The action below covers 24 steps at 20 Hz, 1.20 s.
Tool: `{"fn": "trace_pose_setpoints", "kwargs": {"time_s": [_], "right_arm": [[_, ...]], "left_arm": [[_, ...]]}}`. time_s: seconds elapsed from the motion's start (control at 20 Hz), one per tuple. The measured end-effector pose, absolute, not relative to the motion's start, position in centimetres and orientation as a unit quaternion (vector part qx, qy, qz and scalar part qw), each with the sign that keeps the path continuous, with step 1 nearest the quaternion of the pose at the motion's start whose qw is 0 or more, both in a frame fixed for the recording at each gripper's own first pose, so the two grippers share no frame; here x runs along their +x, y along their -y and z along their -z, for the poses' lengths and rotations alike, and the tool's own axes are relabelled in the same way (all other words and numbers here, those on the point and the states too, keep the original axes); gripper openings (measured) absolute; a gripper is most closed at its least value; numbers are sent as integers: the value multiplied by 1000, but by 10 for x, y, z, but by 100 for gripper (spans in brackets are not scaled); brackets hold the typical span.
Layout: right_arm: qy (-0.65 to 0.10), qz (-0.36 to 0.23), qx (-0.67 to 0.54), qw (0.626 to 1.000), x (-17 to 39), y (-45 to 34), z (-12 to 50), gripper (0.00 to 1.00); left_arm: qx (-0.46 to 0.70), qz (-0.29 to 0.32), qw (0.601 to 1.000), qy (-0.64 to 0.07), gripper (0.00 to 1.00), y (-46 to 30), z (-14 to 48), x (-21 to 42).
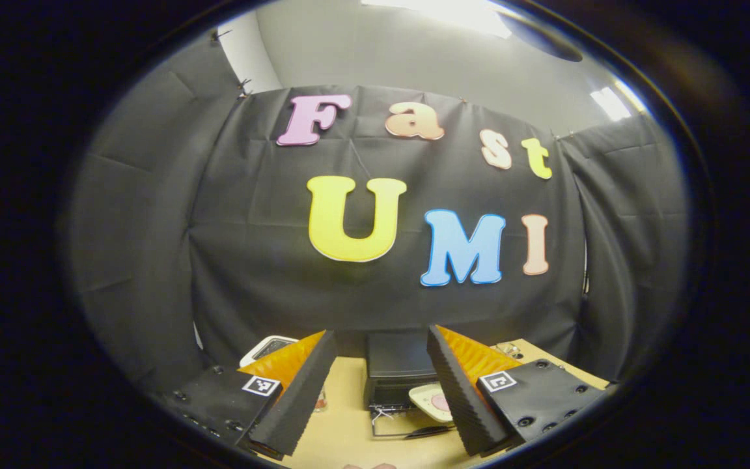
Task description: Open the electric oven with the left hand, put the food in, and close the electric oven.
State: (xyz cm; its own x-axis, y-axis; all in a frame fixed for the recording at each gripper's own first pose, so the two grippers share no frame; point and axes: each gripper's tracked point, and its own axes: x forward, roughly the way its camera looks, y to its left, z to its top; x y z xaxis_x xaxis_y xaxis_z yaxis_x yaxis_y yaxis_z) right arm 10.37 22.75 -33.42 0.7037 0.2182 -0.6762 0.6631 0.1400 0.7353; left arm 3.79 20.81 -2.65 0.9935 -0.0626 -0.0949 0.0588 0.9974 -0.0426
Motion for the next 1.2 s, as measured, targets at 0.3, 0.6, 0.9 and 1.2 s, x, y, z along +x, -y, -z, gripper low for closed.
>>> {"fn": "trace_pose_setpoints", "kwargs": {"time_s": [0.3,0.6,0.9,1.2], "right_arm": [[-298,175,653,674,153,-249,343,1],[-246,183,670,676,188,-255,352,2],[-222,183,674,681,220,-262,362,5],[-216,191,680,674,240,-266,381,6]], "left_arm": [[-16,-8,998,-67,96,-247,40,29],[-13,-40,996,-84,95,-274,49,18],[-2,-67,994,-85,100,-292,50,14],[-5,-92,991,-99,100,-304,58,6]]}}
